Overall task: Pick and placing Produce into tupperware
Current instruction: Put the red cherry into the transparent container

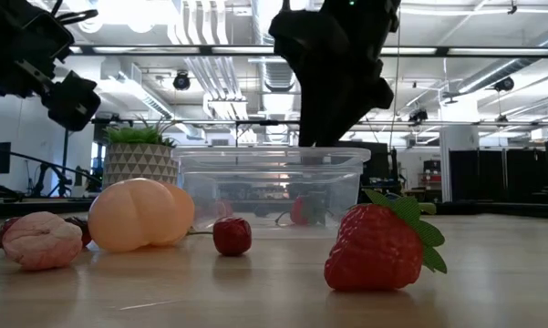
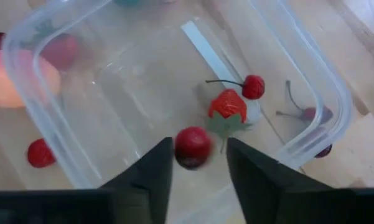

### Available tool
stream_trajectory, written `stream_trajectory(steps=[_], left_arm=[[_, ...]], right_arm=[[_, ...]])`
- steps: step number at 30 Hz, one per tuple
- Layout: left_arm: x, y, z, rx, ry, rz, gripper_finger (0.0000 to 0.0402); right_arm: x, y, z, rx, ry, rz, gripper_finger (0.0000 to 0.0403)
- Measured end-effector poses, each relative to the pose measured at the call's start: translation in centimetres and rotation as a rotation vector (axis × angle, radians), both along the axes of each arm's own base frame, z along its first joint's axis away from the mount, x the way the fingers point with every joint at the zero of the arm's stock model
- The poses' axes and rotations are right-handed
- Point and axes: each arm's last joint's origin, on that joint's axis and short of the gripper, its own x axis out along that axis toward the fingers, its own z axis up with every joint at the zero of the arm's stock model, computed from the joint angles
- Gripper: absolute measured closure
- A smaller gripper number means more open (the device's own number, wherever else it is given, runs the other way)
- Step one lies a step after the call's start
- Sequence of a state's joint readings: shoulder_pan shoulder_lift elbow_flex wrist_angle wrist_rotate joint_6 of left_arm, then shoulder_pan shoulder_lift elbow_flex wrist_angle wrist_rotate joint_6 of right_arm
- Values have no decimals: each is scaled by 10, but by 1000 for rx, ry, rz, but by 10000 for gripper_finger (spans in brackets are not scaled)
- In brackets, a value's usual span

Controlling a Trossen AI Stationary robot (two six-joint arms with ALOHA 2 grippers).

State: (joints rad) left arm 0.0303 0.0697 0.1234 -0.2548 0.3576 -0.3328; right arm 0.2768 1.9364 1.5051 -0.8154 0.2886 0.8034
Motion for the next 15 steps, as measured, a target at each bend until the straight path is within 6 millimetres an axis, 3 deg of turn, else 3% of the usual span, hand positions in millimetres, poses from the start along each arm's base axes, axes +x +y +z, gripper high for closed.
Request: stream_trajectory(steps=[8, 12, 15], left_arm=[[2, 0, -9, -1, 49, 0, 162], [2, 0, -11, -2, 75, 0, 162], [3, 0, -12, -2, 91, 0, 162]], right_arm=[[-14, -12, 11, -114, 59, -77, 145], [-26, -42, 8, -125, 171, -239, 137], [-26, -72, -2, -20, 233, -295, 144]])
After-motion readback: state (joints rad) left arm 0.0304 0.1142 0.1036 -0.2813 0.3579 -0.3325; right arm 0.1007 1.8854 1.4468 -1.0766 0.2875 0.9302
